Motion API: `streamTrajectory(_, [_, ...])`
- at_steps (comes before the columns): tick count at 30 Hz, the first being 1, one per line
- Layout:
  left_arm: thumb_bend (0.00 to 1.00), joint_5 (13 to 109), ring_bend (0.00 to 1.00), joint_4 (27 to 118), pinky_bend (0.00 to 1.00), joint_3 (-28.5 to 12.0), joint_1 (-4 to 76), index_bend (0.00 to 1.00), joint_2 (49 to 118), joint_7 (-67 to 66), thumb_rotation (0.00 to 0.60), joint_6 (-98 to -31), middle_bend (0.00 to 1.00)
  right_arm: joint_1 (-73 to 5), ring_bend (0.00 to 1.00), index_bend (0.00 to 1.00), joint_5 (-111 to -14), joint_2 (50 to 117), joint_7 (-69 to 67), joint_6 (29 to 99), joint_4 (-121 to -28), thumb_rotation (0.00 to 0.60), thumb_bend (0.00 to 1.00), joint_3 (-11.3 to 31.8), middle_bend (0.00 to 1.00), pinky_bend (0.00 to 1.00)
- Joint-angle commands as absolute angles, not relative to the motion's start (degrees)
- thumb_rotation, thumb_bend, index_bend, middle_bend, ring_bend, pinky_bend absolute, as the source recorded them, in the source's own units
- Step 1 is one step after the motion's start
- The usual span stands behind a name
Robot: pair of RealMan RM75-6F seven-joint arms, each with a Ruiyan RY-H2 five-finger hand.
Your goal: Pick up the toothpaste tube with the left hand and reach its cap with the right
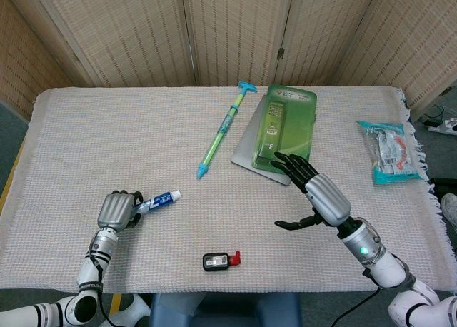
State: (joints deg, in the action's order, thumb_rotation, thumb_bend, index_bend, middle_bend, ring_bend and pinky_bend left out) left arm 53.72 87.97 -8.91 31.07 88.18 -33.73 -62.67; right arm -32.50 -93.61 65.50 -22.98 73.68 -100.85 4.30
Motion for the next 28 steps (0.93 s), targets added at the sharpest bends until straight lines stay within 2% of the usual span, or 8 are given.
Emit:
streamTrajectory(1, [0.48,52.79,0.20,89.64,0.22,-9.17,30.84,0.10,87.73,-32.17,0.600,-62.30,0.32,-31.79,0.00,0.00,-93.47,65.47,-23.29,73.85,-100.20,0.273,0.21,3.83,0.00,0.00])
streamTrajectory(3, [0.47,53.78,0.15,90.65,0.19,-9.14,30.39,0.04,86.93,-30.40,0.600,-62.67,0.26,-31.17,0.00,0.00,-93.44,65.10,-23.10,73.97,-99.75,0.274,0.21,3.38,0.00,0.00])
streamTrajectory(6, [0.46,57.21,0.14,92.99,0.17,-9.10,28.96,0.03,84.60,-26.12,0.600,-64.49,0.24,-29.34,0.00,0.00,-92.72,63.89,-21.39,74.86,-99.46,0.286,0.21,2.65,0.00,0.00])
streamTrajectory(9, [0.46,61.63,0.14,95.00,0.15,-9.08,27.01,0.05,81.63,-21.18,0.600,-67.32,0.24,-26.73,0.00,0.00,-91.06,63.55,-15.50,77.42,-99.19,0.539,0.21,2.70,0.00,0.00])
streamTrajectory(10, [0.46,62.90,0.14,95.30,0.14,-8.88,26.49,0.05,80.80,-19.78,0.600,-67.89,0.24,-25.91,0.00,0.00,-90.43,63.39,-12.64,77.92,-99.16,0.596,0.21,2.57,0.00,0.00])
streamTrajectory(16, [0.46,68.73,0.17,95.81,0.08,-7.93,21.80,0.11,75.26,-14.29,0.600,-74.93,0.24,-21.24,0.00,0.00,-86.23,59.99,-0.91,78.49,-102.06,0.600,0.21,0.47,0.00,0.00])
streamTrajectory(20, [0.46,70.19,0.18,96.04,0.07,-6.92,18.34,0.18,72.20,-13.05,0.600,-79.26,0.25,-18.26,0.00,0.00,-85.59,58.93,-0.98,80.41,-101.81,0.600,0.21,-0.46,0.00,0.00])
streamTrajectory(28, [0.46,73.74,0.18,97.09,0.05,-3.50,11.43,0.22,68.39,-8.15,0.600,-85.58,0.26,-12.64,0.00,0.00,-87.83,58.69,-5.75,84.84,-99.40,0.600,0.21,-2.65,0.00,0.00])
